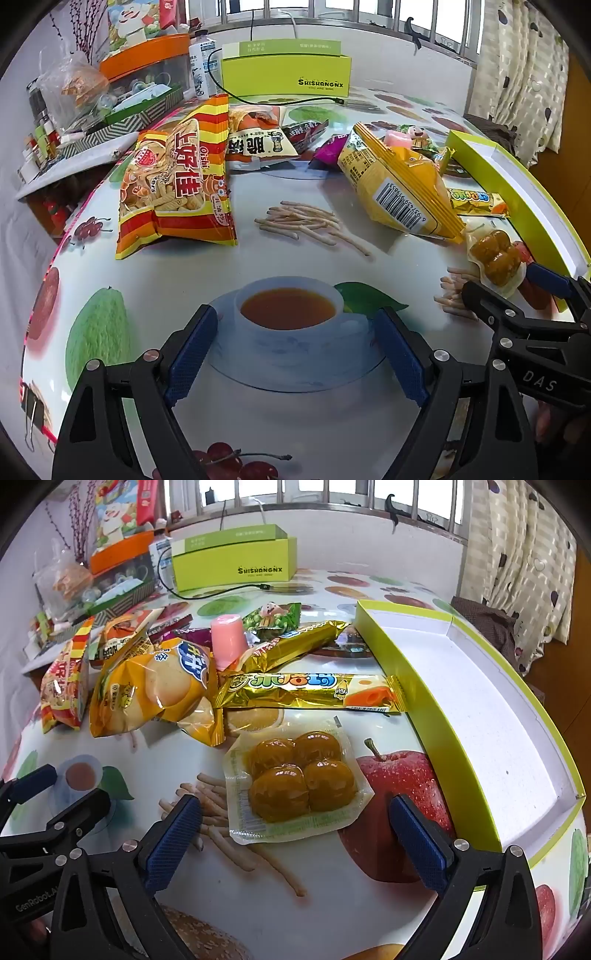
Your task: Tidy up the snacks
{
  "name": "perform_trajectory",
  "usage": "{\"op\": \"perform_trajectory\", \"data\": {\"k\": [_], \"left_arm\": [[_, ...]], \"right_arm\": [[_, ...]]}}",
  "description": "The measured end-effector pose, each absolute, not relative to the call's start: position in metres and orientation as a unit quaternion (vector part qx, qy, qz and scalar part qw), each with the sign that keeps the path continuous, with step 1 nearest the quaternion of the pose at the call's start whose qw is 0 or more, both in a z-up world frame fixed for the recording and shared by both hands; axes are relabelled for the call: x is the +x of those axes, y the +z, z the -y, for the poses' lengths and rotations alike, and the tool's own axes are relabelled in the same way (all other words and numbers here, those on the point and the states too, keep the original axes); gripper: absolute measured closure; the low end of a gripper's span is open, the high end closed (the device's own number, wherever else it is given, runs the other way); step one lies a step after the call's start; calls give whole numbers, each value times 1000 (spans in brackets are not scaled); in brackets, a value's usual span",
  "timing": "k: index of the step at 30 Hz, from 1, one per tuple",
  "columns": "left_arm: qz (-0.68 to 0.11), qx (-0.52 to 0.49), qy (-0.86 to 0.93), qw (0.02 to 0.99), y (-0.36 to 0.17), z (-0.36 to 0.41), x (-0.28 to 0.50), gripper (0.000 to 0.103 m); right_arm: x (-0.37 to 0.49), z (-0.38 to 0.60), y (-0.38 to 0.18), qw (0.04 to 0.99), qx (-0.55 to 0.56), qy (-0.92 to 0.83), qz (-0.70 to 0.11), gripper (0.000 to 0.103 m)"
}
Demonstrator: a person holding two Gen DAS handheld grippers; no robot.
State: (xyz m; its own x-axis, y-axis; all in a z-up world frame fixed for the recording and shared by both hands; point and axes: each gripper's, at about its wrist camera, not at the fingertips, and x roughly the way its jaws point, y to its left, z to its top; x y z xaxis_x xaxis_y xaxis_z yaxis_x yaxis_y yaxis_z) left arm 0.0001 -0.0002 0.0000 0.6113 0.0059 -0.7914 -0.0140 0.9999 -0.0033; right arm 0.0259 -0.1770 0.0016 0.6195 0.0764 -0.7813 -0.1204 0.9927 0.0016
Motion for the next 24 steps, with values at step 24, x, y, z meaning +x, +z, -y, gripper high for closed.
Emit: {"op": "perform_trajectory", "data": {"k": [24], "left_arm": [[-455,-22,-29,890,2,-6,-3,16]], "right_arm": [[25,187,14,901,10,93,-424,1]]}}
